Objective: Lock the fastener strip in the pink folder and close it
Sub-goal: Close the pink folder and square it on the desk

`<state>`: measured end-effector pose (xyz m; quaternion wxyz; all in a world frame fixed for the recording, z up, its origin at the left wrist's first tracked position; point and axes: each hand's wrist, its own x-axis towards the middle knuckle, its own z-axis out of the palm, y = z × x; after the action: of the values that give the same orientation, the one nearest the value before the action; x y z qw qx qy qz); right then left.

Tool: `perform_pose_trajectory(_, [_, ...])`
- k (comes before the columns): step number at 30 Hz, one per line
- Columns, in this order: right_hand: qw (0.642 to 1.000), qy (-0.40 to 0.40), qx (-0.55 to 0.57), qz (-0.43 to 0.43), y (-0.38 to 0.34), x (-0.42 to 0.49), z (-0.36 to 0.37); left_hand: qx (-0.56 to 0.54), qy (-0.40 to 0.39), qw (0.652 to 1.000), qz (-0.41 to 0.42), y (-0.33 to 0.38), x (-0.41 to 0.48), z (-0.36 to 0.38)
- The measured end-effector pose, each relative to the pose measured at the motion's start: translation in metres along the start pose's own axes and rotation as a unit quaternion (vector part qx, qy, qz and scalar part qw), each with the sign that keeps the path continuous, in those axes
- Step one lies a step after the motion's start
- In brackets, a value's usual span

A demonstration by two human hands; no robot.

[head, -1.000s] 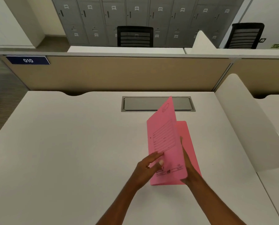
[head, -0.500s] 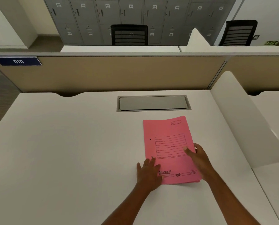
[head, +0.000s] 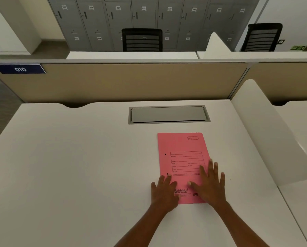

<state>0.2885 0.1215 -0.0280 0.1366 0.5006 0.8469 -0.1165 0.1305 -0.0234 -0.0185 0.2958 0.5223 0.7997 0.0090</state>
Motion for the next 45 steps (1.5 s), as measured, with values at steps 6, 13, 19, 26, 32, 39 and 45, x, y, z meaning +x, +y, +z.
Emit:
perform_pose_trajectory(6, [0.996,-0.065,-0.008,-0.056,-0.001,-0.009,0.014,-0.047,0.006,0.999,-0.017,0.001,-0.002,-0.001])
perform_pose_trajectory(13, [0.995,-0.087,-0.001,-0.053,-0.002,-0.01,0.009,-0.355,0.133,0.903,-0.2,0.007,0.001,-0.007])
perform_pose_trajectory(19, [0.994,-0.102,0.007,-0.047,-0.003,-0.009,0.008,-0.477,0.094,0.84,-0.24,-0.011,0.0,-0.011])
perform_pose_trajectory(26, [0.995,-0.095,0.008,-0.041,-0.003,-0.011,0.01,-0.609,0.063,0.772,-0.17,-0.002,-0.022,0.012])
perform_pose_trajectory(32, [0.995,-0.092,0.015,-0.039,-0.008,-0.012,0.009,-0.628,0.064,0.758,-0.164,-0.002,-0.027,0.015])
perform_pose_trajectory(39, [0.977,0.02,0.209,-0.026,-0.02,-0.02,0.013,-0.612,0.112,0.768,-0.155,-0.016,-0.03,0.0])
perform_pose_trajectory(45, [0.931,0.077,0.357,-0.013,-0.035,-0.019,-0.001,-0.634,0.149,0.747,-0.132,-0.051,-0.038,-0.022])
